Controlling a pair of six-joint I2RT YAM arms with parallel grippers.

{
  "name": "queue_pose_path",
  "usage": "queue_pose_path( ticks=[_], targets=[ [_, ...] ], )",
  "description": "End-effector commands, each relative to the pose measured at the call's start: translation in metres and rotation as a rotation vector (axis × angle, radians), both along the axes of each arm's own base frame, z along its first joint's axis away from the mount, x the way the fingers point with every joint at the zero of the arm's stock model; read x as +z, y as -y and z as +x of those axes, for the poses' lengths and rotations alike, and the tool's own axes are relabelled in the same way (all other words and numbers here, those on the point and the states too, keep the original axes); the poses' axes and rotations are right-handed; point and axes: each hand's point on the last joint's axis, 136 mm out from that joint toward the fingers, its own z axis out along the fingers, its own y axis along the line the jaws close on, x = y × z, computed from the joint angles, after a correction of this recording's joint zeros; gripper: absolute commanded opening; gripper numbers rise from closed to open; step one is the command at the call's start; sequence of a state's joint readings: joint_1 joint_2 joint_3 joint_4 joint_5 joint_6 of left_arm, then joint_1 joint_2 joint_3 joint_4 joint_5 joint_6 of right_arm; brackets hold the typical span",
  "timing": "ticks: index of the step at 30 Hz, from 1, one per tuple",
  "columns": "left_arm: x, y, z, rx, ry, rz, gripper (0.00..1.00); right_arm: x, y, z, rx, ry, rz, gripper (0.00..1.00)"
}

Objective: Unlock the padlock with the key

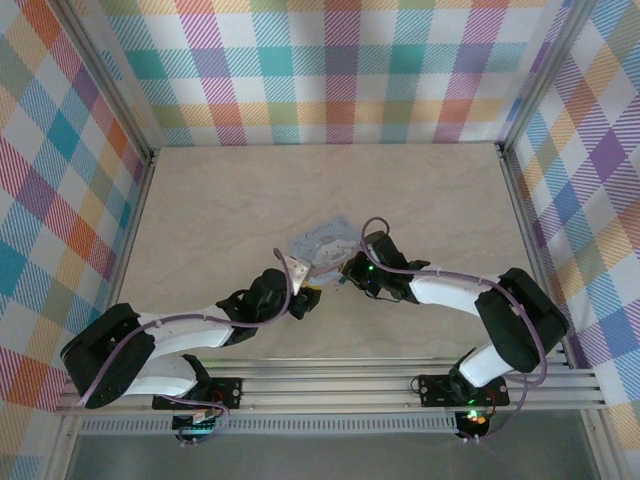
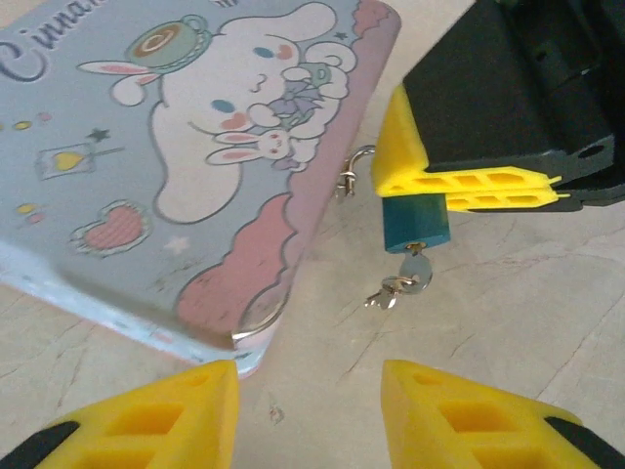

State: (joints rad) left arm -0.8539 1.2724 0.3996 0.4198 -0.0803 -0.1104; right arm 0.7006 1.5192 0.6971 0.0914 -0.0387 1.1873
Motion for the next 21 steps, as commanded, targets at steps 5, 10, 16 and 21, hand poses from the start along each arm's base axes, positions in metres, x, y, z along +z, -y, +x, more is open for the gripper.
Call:
queue_pose_path(
  ticks=[5,10,16,21],
  targets=[
    [0.009,-0.016,-0.005,0.043,-0.01,-0.048,0.42,-0.013,0.003,0.001,0.013,-0.005,-0.035,0.0],
    [0.015,-0.024,-0.006,0.058,-0.001,-0.054,0.43,0.014,0.009,0.015,-0.038,0.088,-0.041,0.0],
    [0.017,-0.03,-0.007,0.071,0.003,-0.057,0.43,0.023,0.015,0.022,-0.095,0.14,-0.02,0.0],
    [0.014,-0.032,-0.008,0.079,-0.008,-0.058,0.43,-0.003,0.011,0.019,-0.108,0.073,-0.008,0.0]
  ],
)
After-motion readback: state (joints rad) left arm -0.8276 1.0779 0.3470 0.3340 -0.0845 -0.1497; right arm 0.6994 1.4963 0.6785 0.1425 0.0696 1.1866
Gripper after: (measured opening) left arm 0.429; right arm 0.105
